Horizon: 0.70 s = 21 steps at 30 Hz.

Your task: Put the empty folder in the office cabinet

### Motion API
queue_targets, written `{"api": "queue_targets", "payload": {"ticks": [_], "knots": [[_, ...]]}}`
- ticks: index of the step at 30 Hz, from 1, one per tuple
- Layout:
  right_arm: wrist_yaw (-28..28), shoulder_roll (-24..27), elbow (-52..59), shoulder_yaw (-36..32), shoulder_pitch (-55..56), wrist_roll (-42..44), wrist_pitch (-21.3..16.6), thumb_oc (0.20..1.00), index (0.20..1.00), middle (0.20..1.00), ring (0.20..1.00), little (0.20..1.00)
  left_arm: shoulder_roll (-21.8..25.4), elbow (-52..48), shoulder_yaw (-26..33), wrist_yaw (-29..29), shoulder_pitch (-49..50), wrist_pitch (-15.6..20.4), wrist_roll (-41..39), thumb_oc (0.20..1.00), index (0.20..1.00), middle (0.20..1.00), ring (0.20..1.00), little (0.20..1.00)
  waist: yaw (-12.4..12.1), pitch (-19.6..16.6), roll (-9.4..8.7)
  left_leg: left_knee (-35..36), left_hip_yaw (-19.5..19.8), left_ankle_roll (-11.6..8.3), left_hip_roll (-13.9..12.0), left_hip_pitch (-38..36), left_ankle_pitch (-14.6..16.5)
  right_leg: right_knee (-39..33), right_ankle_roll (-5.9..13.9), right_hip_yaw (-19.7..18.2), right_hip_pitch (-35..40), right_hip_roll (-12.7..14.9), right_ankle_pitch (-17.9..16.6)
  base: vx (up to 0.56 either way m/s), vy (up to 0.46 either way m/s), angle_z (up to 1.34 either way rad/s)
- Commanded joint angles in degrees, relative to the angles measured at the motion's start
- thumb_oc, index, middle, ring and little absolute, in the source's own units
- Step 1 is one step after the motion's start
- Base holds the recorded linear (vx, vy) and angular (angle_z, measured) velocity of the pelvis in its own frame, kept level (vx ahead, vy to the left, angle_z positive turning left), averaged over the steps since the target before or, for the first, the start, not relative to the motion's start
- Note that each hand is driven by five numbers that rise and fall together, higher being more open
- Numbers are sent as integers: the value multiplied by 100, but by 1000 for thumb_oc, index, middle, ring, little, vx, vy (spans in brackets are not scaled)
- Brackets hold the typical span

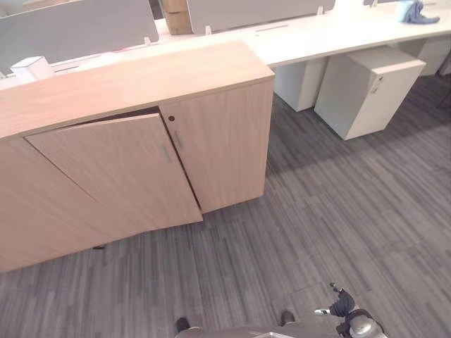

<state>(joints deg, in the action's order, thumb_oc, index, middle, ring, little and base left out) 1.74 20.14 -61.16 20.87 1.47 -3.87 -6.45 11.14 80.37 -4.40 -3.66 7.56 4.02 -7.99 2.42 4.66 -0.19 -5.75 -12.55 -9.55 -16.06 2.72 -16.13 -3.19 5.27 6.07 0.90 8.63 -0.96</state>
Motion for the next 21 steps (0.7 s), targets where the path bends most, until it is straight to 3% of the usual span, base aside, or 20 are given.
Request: {"api": "queue_targets", "payload": {"ticks": [1,3,5,12,21], "knots": [[122,-108,-460,178,-210,-86,127,1000,1000,1000,1000,1000,241,-52,-10,-111,-336,-16,130,1000,1000,1000,1000,1000,-129,-72,-97,47,837,326,1001,-94,1516,-53,35,-156,59,-209,-73,-20,-158,-9],[169,-238,-744,188,-289,-41,204,1000,1000,1000,1000,1000,166,48,-120,-187,-351,-50,172,1000,1000,1000,1000,1000,-177,-97,-111,-47,939,506,1417,-58,1718,-31,-17,-196,49,-300,-88,-2,-129,-9],[199,-329,-998,82,-307,112,267,1000,1000,1000,1000,1000,109,108,-193,-277,-356,-118,195,1000,1000,1000,1000,1000,-171,-143,-53,97,881,673,1594,-200,1778,-1,-55,-219,53,-426,-76,27,-22,-12],[276,-559,-1452,-128,-304,516,360,1000,1000,1000,1000,1000,34,108,-324,-353,-379,-149,95,1000,1000,1000,1000,1000,-216,-416,-49,812,973,737,1602,-643,1637,-52,-65,-134,207,-531,-44,85,12,-4],[403,-720,-1517,-100,-272,845,408,1000,1000,1000,1000,1000,-19,-40,-742,-278,-527,-138,369,1000,1000,1000,1000,1000,-289,-411,-150,995,969,733,1528,-799,1646,-44,-29,-98,289,-529,-30,54,4,8]]}}
